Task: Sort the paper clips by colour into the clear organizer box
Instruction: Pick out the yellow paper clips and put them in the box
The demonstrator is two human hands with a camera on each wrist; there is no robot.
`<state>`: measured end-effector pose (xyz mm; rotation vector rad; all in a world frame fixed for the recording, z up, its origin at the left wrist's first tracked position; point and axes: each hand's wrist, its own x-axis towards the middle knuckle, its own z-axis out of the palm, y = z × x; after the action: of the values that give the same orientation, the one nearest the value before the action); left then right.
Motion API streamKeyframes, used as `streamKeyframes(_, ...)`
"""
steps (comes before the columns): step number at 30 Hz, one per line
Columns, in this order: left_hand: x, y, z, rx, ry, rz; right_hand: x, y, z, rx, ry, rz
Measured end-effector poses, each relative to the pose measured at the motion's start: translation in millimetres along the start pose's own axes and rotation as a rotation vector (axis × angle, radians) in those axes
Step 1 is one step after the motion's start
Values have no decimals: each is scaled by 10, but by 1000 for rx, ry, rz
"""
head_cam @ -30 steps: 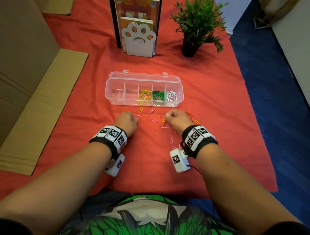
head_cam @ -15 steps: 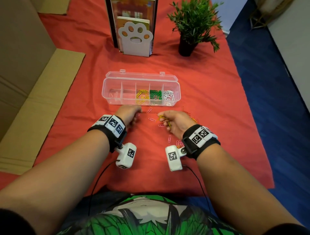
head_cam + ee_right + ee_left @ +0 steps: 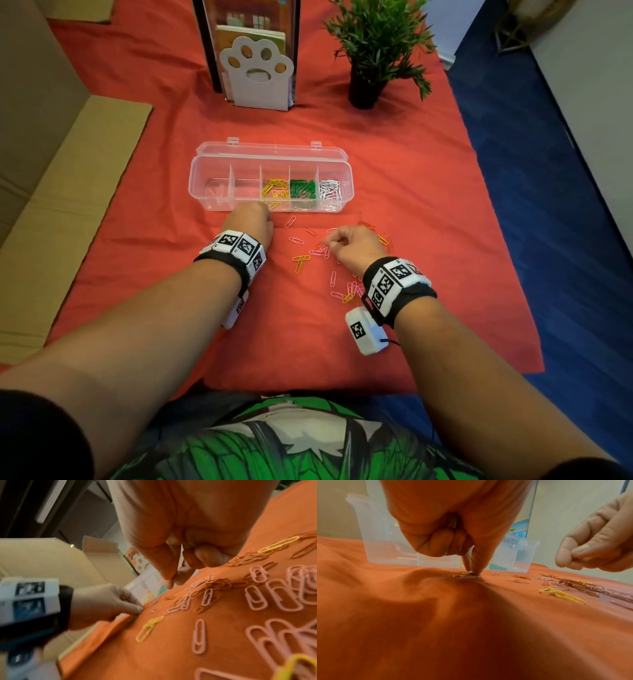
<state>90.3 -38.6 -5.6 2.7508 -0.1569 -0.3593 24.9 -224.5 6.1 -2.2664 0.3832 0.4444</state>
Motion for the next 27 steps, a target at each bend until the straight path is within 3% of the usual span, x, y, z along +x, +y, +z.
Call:
streamKeyframes(6, -21, -3, 22, 58, -58, 1, -92, -70, 265, -386, -55, -234)
streamKeyframes(10, -127, -9, 33, -55, -53, -53, -136, -111, 444, -559, -31, -399)
streamKeyframes(12, -198, 5, -2, -232, -105, -115, -165, -113, 492, -635, 12, -437)
streamKeyframes(14, -280, 29, -54, -484, -241, -221, -174, -99, 514, -661, 11, -447)
streamKeyframes(16, -362, 33, -81, -863, -324, -418, -140, -82, 510, -626, -40, -424)
streamKeyframes(18, -457, 36, -111, -1212, -374, -609, -99, -77, 453, -453, -72, -335)
streamKeyframes(21, -555, 50, -136, -1429, -465, -619, -58, 18, 231, 18, -48, -117)
streamKeyframes(27, -560, 271, 52, -1350, -532, -635, -109, 340, -365, 791, -12, 214)
